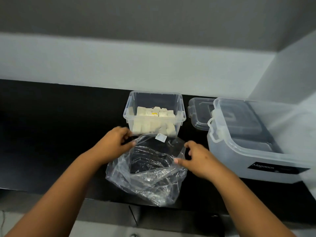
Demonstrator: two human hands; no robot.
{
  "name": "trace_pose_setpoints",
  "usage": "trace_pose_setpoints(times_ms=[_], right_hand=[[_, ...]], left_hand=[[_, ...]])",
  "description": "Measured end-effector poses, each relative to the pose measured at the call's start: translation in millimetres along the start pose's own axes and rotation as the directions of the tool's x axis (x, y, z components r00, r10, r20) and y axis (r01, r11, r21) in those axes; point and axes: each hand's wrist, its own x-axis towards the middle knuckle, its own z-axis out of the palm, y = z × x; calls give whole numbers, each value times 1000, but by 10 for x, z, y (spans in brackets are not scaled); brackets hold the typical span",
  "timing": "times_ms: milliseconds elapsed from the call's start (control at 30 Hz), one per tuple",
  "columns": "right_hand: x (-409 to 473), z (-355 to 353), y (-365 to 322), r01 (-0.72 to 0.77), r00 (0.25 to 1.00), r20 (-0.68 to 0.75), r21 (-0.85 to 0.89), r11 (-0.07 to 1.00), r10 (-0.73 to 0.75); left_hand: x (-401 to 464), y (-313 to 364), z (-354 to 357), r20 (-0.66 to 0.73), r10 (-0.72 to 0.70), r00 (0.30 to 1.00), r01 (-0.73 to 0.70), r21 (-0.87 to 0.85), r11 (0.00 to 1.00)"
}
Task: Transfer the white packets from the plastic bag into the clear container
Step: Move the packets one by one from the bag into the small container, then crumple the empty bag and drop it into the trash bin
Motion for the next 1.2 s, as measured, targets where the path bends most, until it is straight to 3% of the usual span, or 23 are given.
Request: trace_pose_setpoints(times_ms=[100, 233, 433, 600, 733, 867, 1033, 1100, 1200], right_hand=[[-50, 169, 21, -74, 994, 87, 55, 996, 69], [21, 431, 76, -188, 981, 80, 144, 972, 178], [24, 812, 65, -238, 954, -76, 404, 883, 291], [-50, 999, -87, -271, 870, -216, 539, 797, 442], [-235, 1084, -166, -196, 789, -253, 760, 620, 560], [-564, 1133, -100, -48, 773, -169, 945, 322, 611], [-1095, 1104, 75, 90, 792, -76, 996, 6, 605], [-1324, 1107, 203, 107, 767, -108, 993, 41, 633], [-1711, 1162, 421, 92, 677, -236, 967, 238, 697]], left_hand=[[-49, -283, 179, 170, -184, 968, 167, 111, 980], [-14, -362, 355, 263, -231, 937, 233, 25, 972], [0, -397, 568, 346, -76, 935, 136, -155, 978], [-77, -264, 706, 186, 180, 966, -109, -339, 935], [-166, 78, 694, 291, 373, 881, -188, -507, 841], [-343, 490, 814, 498, 517, 696, -251, -505, 826], [-640, 940, 1121, 434, 604, 669, -393, -483, 783], [-763, 1128, 1215, 430, 625, 652, -368, -542, 756], [-942, 1411, 1404, 460, 624, 631, -262, -631, 730]])
